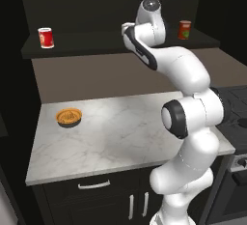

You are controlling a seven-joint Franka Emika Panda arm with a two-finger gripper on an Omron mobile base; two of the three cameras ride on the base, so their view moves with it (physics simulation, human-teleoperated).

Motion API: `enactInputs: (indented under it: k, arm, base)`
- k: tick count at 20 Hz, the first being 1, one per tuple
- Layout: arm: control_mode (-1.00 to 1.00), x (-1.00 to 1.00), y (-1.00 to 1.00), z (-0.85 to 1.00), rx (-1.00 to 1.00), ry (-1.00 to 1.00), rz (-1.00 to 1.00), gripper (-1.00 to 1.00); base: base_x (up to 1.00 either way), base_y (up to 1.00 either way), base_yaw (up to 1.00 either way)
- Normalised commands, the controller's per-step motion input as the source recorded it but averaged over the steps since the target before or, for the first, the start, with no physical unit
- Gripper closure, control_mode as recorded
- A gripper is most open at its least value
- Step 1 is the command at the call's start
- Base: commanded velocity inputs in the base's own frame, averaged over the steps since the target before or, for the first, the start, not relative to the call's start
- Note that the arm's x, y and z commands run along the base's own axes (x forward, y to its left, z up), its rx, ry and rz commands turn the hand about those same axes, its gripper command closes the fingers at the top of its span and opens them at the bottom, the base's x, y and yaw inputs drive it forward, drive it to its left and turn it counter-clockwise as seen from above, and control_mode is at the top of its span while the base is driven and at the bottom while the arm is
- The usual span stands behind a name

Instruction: Stack two cans on top of the other two cans in the cabinet.

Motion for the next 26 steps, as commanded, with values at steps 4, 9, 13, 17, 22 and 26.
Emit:
enactInputs:
  k: [4,9,13,17,22,26]
  arm:
    - [-1.00,0.11,0.00,-0.05,0.00,0.00,-0.02,-1.00]
    - [-1.00,0.08,0.00,-0.01,0.00,0.00,-0.02,-1.00]
    - [-1.00,0.08,0.00,0.00,0.00,0.00,-0.02,-1.00]
    - [-1.00,0.08,0.00,0.00,0.00,0.00,-0.02,-1.00]
    - [-1.00,0.05,0.00,-0.02,0.00,0.00,-0.02,-1.00]
    - [-1.00,0.01,0.00,-0.04,0.00,0.00,-0.01,1.00]
  base:
    - [0.00,0.00,0.00]
    - [0.00,0.00,0.00]
    - [0.00,0.00,0.00]
    - [0.00,0.00,0.00]
    - [0.00,0.00,0.00]
    - [0.00,0.00,0.00]
